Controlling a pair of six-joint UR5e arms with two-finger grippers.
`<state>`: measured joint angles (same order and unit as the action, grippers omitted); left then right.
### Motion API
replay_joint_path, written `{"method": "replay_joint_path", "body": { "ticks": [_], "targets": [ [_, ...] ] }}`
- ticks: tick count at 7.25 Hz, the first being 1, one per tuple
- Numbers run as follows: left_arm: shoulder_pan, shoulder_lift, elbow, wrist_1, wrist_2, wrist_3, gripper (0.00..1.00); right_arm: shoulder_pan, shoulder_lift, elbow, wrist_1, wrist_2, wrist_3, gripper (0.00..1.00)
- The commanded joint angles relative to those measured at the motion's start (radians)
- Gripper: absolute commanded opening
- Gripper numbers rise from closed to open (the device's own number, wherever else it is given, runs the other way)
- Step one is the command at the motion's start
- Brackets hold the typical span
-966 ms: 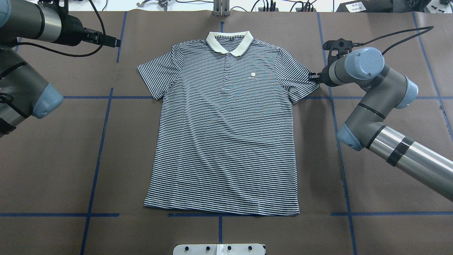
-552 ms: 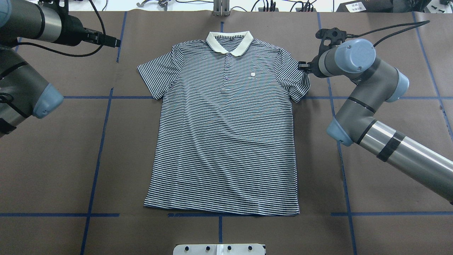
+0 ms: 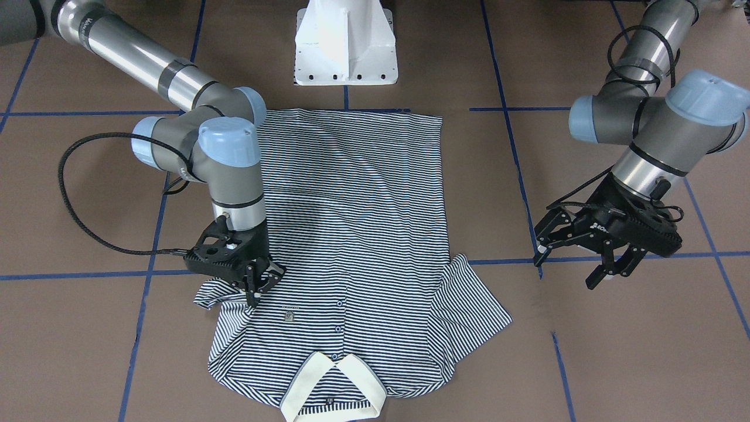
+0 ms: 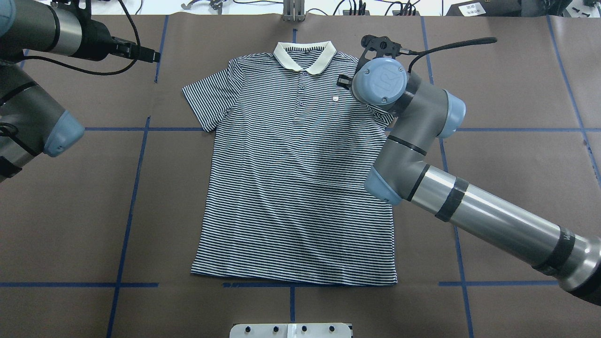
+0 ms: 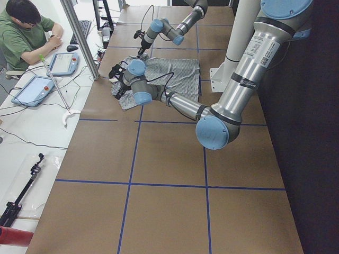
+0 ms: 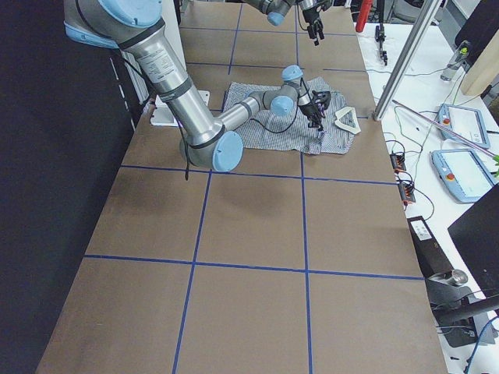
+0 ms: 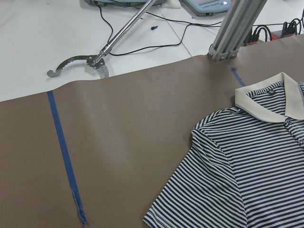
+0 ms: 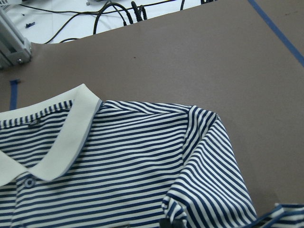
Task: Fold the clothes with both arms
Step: 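Fold the grasped sleeve inward over the shirt body with the right gripper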
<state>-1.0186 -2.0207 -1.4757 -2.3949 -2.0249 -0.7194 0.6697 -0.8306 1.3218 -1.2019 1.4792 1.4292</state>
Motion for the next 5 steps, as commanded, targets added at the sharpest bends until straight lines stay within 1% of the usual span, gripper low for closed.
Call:
{"method": "replay_joint_path", "body": {
  "ticks": [1, 3, 4, 5],
  "targets": [
    [0.0, 0.0, 0.0, -0.001, 0.0, -0.002, 1.0, -0.039, 0.047, -0.028, -0.024, -0.069, 0.078, 0.0],
    [0.0, 0.0, 0.0, -0.001, 0.0, 0.0, 1.0, -0.062, 0.117, -0.134, -0.019, -0.121, 0.126, 0.0],
    [0.0, 0.0, 0.0, -0.001, 0.0, -0.002, 1.0, -0.065, 0.116, -0.134, -0.019, -0.126, 0.125, 0.0],
    [0.0, 0.0, 0.0, 0.0, 0.0, 0.0, 1.0, -0.067, 0.11, -0.144, -0.022, -0.129, 0.093, 0.99]
  ]
}}
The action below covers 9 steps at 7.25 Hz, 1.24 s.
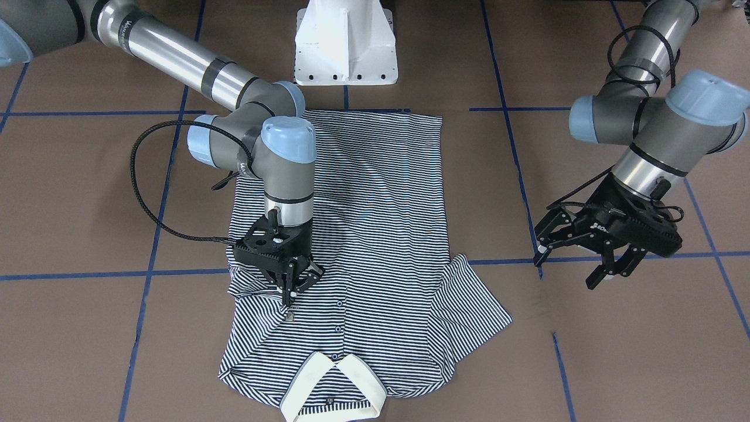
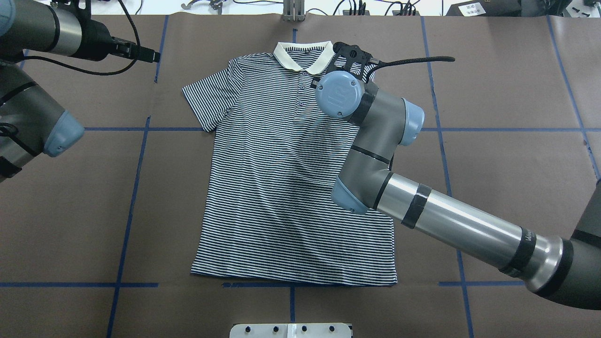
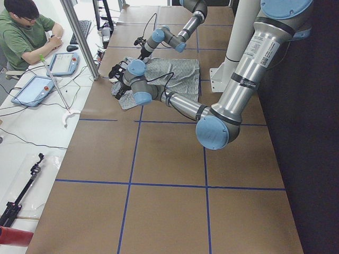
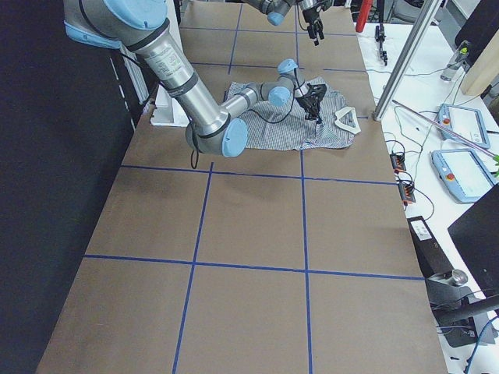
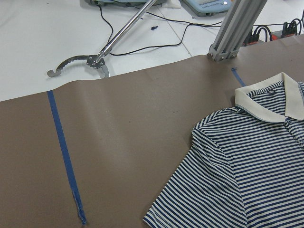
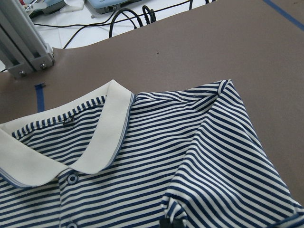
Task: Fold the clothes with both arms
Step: 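Fold the grasped sleeve inward over the shirt body with the right gripper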
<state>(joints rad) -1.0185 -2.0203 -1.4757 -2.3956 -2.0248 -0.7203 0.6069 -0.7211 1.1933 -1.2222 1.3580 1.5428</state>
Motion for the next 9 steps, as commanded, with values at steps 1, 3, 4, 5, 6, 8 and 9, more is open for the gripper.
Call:
{"method": "replay_joint_path", "body": {
  "ticks": [1, 3, 4, 5, 6, 8, 9],
  "targets": [
    [0.0, 0.0, 0.0, 0.001, 0.0, -0.001, 1.0, 0.002, 0.003, -0.012, 0.003, -0.01, -0.089, 1.0],
    [0.0, 0.002, 0.0, 0.001, 0.0, 0.001, 1.0, 0.071, 0.005, 0.014, 0.007, 0.107, -0.209, 1.0],
    [0.0, 0.0, 0.0, 0.0, 0.0, 0.001, 1.0, 0.117, -0.007, 0.037, 0.018, 0.218, -0.29, 1.0],
    [0.0, 0.0, 0.0, 0.001, 0.0, 0.001, 1.0, 0.137, -0.024, 0.055, 0.021, 0.265, -0.352, 1.0],
    [0.0, 0.0, 0.0, 0.0, 0.0, 0.001, 1.0, 0.142, -0.053, 0.061, 0.089, 0.276, -0.377, 1.0],
    [0.0, 0.0, 0.0, 0.001, 0.002, 0.001, 1.0, 0.142, -0.153, 0.062, 0.275, 0.317, -0.372, 0.89],
    [0.0, -0.001, 0.0, 0.001, 0.002, 0.001, 1.0, 0.142, -0.153, 0.062, 0.276, 0.317, -0.368, 0.74]
  ]
}}
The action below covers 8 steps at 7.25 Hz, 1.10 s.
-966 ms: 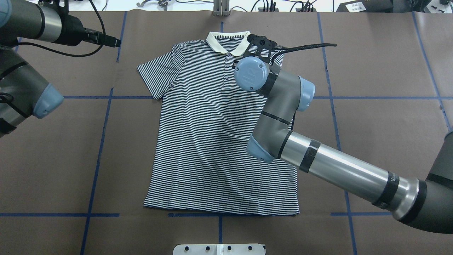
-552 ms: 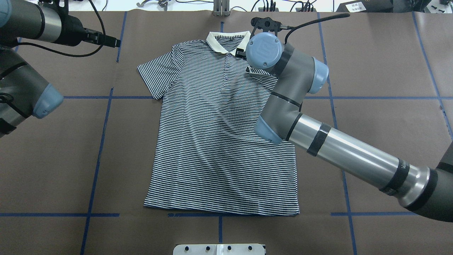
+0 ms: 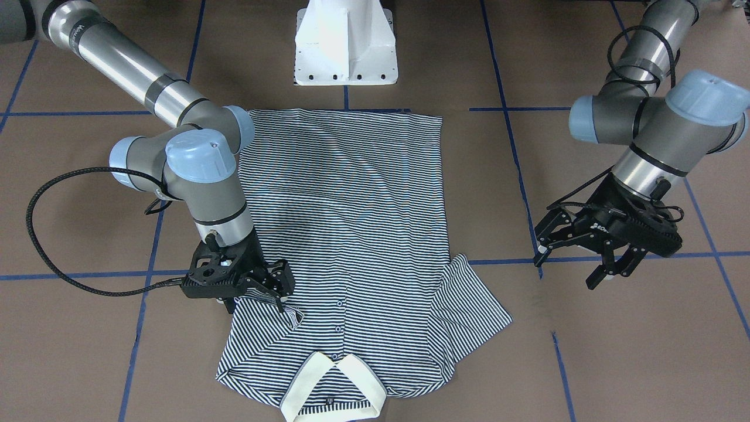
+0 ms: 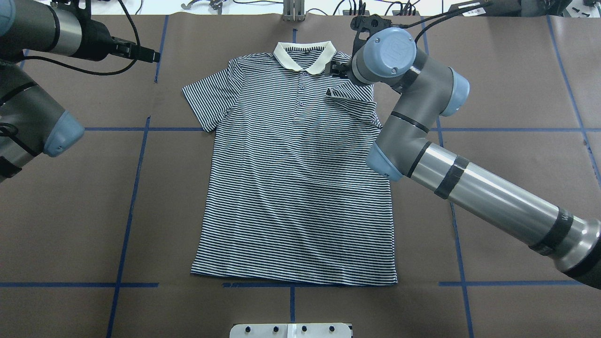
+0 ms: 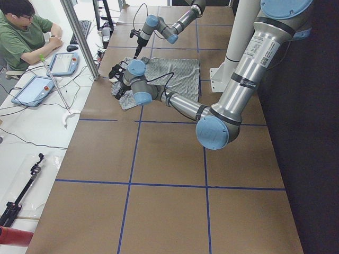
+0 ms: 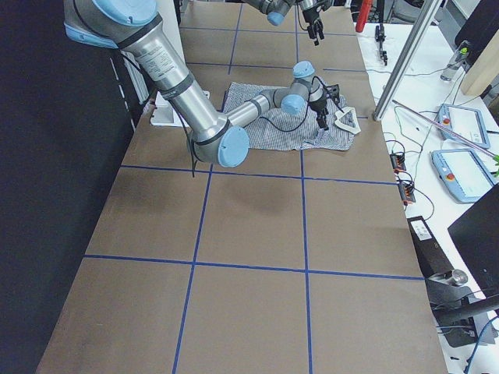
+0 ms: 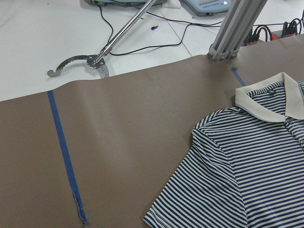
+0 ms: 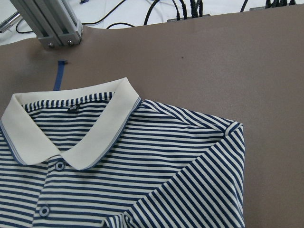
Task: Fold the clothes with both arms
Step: 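Press the folded sleeve flat and release with the right gripper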
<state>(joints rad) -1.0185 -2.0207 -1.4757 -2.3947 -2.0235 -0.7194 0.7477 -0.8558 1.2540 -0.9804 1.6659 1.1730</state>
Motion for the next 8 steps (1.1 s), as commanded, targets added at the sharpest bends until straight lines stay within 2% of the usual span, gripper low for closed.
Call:
{"method": "replay_joint_path", "body": {
  "ticks": [1, 6, 8],
  "targets": [
    [0.0, 0.0, 0.0, -0.001, 0.0, 0.0, 1.0, 0.001, -0.022, 0.002, 0.032, 0.018, 0.007, 0.72],
    [0.0, 0.0, 0.0, -0.001, 0.0, -0.002, 1.0, -0.002, -0.098, 0.053, 0.026, 0.028, 0.02, 0.68],
    [0.002, 0.0, 0.0, -0.001, 0.0, -0.002, 1.0, -0.013, -0.107, 0.058, 0.026, 0.026, 0.022, 0.55]
  ]
}}
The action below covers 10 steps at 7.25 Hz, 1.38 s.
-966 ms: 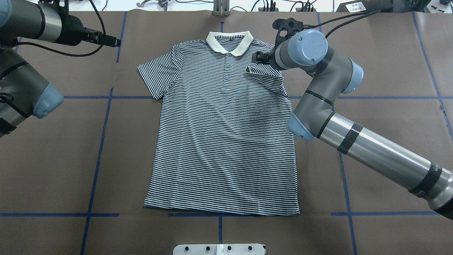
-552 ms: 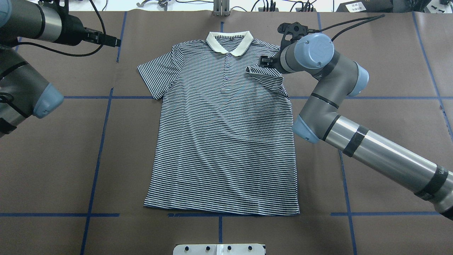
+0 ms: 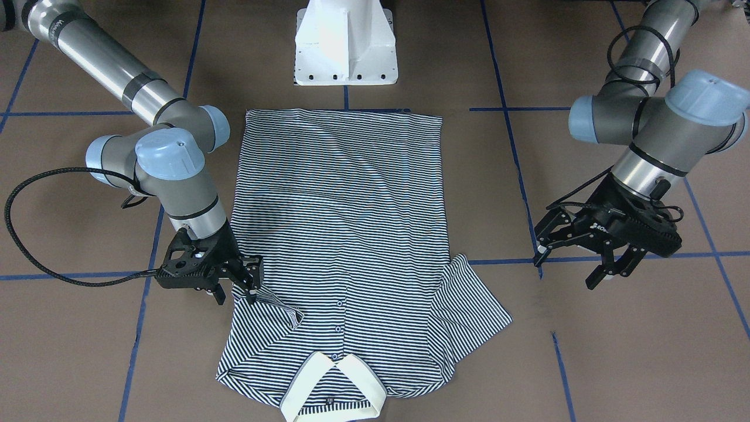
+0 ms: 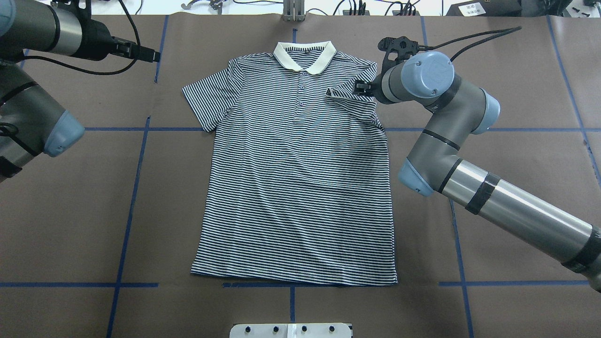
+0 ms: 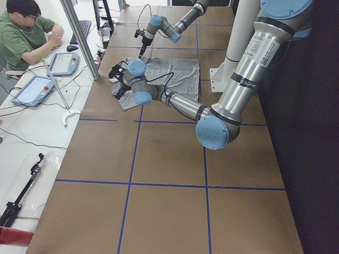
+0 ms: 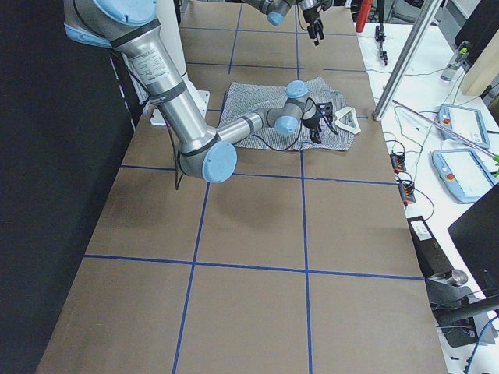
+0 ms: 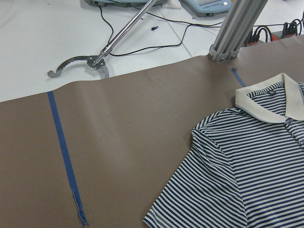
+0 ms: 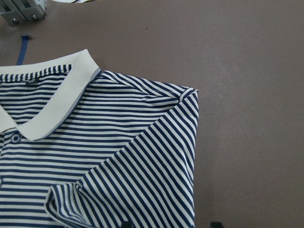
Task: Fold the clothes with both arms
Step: 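Press the folded sleeve flat and release with the right gripper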
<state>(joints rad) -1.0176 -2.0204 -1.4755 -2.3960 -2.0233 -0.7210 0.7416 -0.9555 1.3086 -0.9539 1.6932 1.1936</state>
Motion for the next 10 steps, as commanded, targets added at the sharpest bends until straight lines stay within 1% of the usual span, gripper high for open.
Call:
{"method": "replay_joint_path", "body": {
  "ticks": [1, 2, 3, 4, 6, 7, 9, 10],
  "targets": [
    [0.001, 0.0, 0.001, 0.0, 0.0, 0.0, 1.0, -0.008, -0.011, 0.003, 0.0, -0.001, 0.001, 0.48],
    [0.001, 0.0, 0.001, 0.0, 0.0, 0.0, 1.0, -0.008, -0.012, 0.004, 0.0, -0.001, 0.001, 0.29],
    [0.001, 0.0, 0.001, 0.0, 0.0, 0.0, 1.0, -0.007, -0.012, 0.004, -0.002, 0.0, 0.001, 0.16],
    [0.001, 0.0, 0.001, 0.0, 0.0, 0.0, 1.0, -0.007, -0.014, 0.024, -0.02, 0.0, 0.001, 0.12],
    [0.001, 0.0, 0.001, 0.0, 0.0, 0.0, 1.0, -0.016, -0.025, 0.104, -0.112, -0.001, 0.032, 0.04],
    [0.001, 0.002, 0.001, 0.0, 0.0, 0.0, 1.0, -0.025, -0.032, 0.107, -0.115, -0.007, 0.043, 0.0],
    [0.001, 0.002, 0.004, 0.0, 0.0, 0.0, 1.0, -0.037, -0.032, 0.121, -0.115, -0.02, 0.046, 0.0],
    [0.001, 0.002, 0.004, 0.0, 0.0, 0.0, 1.0, -0.059, -0.032, 0.129, -0.114, -0.048, 0.046, 0.0]
  ]
}}
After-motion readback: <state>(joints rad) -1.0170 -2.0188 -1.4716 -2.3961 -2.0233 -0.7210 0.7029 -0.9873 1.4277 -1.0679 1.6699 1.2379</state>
